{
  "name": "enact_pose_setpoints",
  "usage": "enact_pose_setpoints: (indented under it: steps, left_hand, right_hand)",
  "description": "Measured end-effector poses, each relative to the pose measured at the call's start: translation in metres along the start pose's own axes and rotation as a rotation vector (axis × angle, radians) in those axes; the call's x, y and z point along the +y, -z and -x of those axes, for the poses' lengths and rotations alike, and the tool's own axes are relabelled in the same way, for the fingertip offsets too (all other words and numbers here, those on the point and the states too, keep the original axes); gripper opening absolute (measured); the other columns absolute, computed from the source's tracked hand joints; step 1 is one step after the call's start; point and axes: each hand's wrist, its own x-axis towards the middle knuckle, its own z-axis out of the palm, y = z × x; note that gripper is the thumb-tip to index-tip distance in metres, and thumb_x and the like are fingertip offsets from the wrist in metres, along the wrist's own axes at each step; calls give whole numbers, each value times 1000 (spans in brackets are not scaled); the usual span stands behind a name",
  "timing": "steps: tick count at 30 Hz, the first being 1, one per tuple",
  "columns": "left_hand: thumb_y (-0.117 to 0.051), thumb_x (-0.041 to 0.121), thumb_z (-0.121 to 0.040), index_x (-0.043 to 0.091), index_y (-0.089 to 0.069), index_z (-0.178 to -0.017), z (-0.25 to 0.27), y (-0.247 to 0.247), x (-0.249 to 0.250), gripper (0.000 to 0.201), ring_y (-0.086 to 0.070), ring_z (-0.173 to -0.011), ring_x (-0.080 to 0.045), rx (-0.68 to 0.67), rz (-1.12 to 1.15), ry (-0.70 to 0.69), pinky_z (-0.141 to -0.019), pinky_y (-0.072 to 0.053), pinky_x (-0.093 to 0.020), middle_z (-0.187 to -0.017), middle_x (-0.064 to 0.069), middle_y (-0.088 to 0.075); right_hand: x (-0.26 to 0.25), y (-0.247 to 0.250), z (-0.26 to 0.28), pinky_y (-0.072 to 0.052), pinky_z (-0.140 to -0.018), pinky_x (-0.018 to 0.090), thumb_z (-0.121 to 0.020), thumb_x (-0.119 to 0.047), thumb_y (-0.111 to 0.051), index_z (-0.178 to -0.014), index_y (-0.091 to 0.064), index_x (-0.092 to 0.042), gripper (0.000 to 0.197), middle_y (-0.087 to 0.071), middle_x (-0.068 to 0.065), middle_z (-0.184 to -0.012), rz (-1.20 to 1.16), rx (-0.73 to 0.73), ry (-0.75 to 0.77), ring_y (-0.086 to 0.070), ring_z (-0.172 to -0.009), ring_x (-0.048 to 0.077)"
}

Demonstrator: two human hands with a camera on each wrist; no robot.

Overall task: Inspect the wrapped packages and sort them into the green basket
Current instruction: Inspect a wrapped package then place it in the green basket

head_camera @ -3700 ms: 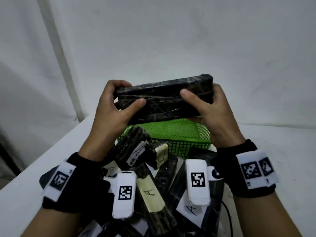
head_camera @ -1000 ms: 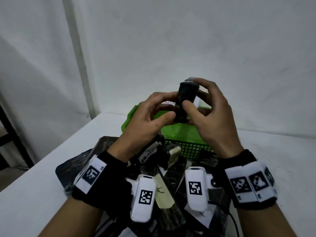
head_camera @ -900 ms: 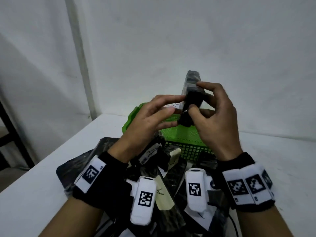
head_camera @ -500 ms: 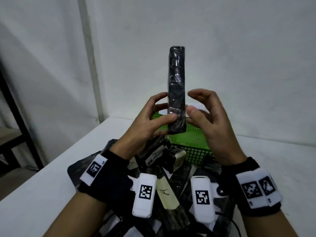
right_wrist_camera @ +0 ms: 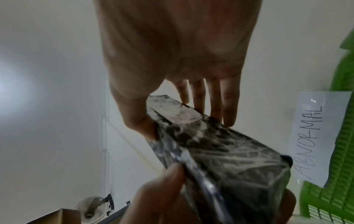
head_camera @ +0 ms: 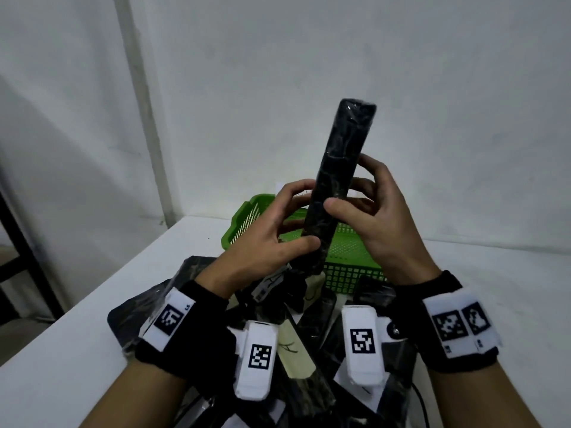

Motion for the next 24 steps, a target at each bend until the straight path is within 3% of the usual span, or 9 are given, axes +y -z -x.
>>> enact_pose_setpoints:
  steps: [2, 4, 6, 8, 11, 14, 17, 21, 24]
  left_hand:
    - [-62, -1, -89, 37, -37, -140, 0, 2, -1, 69, -54, -130, -9, 27, -32, -40, -96, -55, -38, -143, 16, -49]
    - [-61, -10, -85, 37, -40, -135, -1, 5, 0, 72, -48, -131, 5, 67, -80, -90, -92, -55, -29, -139, 25, -48]
    - [-61, -11, -84, 35, -41, -135, -2, 5, -2, 71, -43, -131, 11, 102, -146, -152, -95, -51, -25, -140, 28, -46]
    - [-60, -5, -87, 39, -44, -136, -3, 4, -4, 68, -37, -137, 10, 159, -209, -203, -102, -48, -29, -144, 27, -43]
    - [-63, 5, -93, 52, -49, -126, -6, 1, -9, 59, -41, -137, -1, 231, -248, -229, -95, -53, -28, -143, 17, -46]
    - [-64, 9, -93, 58, -52, -118, -8, 1, -17, 56, -54, -121, -2, 286, -288, -258, -79, -53, -16, -131, 10, -54]
    - [-64, 21, -93, 61, -52, -113, -9, 4, -22, 47, -58, -103, -2, 305, -351, -221, -71, -49, -13, -119, 4, -54]
    - [-60, 18, -95, 36, -56, -137, -9, 7, -24, 46, -55, -86, -8, 266, -536, -107, -71, -43, -17, -96, 12, -49]
    - [-50, 17, -100, 35, -51, -143, -9, 8, -25, 47, -66, -100, -16, 181, -396, 5, -85, -55, -32, -115, 8, -69]
  right_hand:
    - [-6, 2, 1, -51, -103, 45, -65, -58, -82, -143, -44, -39, 89, -66, -5, -133, -25, -51, 1, -62, -125, 14]
    - [-17, 4, 2, -55, -93, 47, -62, -76, -74, -136, -55, -35, 86, -67, -6, -130, -221, -64, -20, -62, -124, 15]
    - [-27, 8, 1, -59, -84, 53, -77, -76, -59, -138, -57, -27, 79, -69, 1, -128, -474, -42, -88, -66, -119, 23]
    - [-32, 10, 0, -61, -77, 51, -93, -54, -52, -140, -56, -22, 57, -72, 0, -119, -520, 20, -117, -70, -108, 23]
    - [-31, 7, -1, -60, -67, 37, -94, -17, -61, -124, -65, -23, 31, -74, -5, -108, -408, 55, -36, -72, -100, 16]
    - [-33, 4, 3, -62, -75, 40, -87, -26, -61, -119, -67, -24, 33, -71, -2, -122, -350, -48, -8, -68, -116, 18]
    - [-30, -1, 4, -61, -87, 48, -84, -33, -69, -122, -64, -26, 39, -68, -8, -125, -245, -104, 12, -68, -114, 12]
    - [-16, -12, 3, -52, -100, 58, -76, -36, -77, -113, -61, -29, 41, -65, -8, -114, -100, -29, 91, -64, -117, 24]
    - [-5, -15, 1, -52, -104, 48, -79, -25, -79, -112, -62, -27, 37, -65, -7, -114, -43, -14, 151, -64, -115, 17]
